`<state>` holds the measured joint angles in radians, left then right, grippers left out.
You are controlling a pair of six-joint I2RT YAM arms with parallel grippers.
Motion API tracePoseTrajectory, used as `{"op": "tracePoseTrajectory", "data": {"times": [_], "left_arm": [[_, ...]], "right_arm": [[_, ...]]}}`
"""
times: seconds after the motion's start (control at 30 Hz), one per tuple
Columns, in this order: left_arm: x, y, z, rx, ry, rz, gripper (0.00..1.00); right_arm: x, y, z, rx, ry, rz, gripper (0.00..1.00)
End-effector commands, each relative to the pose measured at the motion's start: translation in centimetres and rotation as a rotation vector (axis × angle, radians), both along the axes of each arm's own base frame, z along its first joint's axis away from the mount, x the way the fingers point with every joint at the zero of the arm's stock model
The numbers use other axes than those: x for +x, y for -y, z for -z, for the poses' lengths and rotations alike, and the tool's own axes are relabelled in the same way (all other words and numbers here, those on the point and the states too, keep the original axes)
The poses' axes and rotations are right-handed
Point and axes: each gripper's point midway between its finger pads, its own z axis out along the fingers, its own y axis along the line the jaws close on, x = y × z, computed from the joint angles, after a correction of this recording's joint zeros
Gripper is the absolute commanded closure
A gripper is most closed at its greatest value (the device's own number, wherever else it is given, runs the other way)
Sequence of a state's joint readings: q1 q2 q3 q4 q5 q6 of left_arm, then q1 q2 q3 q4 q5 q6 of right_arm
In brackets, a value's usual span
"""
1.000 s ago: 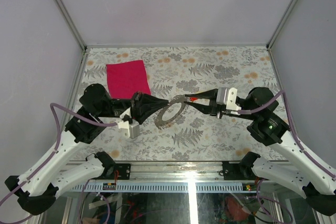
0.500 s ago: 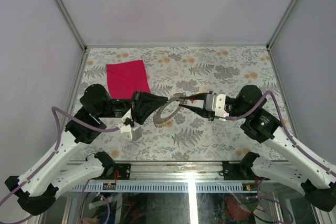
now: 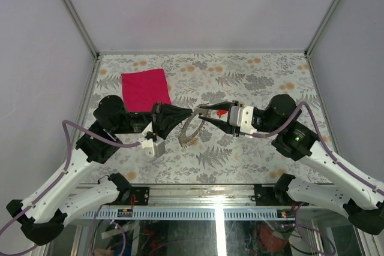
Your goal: Put the keys on the keyring
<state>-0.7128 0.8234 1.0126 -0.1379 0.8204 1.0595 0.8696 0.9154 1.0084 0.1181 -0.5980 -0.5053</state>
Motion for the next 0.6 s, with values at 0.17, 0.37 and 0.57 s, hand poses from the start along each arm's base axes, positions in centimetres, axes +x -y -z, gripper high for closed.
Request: {"op": "tracePoseTrajectory", "data": {"times": [0.17, 0.37, 0.57], "left_arm": [[0.5, -0.2, -1.7, -0.027, 0.015, -0.037, 1.00], [0.7, -0.2, -1.7, -0.026, 0.002, -0.041, 1.00], [0.6, -0.2, -1.9, -0.030, -0.002, -0.040, 1.00]], "right_arm": [[-0.3, -0.9, -3.1, 0.046, 0.038, -0.016, 0.64], [0.1, -1.4, -2.4, 0.020, 0.035, -0.007, 0.68], [0.6, -1.4, -1.6, -0.012, 0.039, 0.022, 0.69]]}}
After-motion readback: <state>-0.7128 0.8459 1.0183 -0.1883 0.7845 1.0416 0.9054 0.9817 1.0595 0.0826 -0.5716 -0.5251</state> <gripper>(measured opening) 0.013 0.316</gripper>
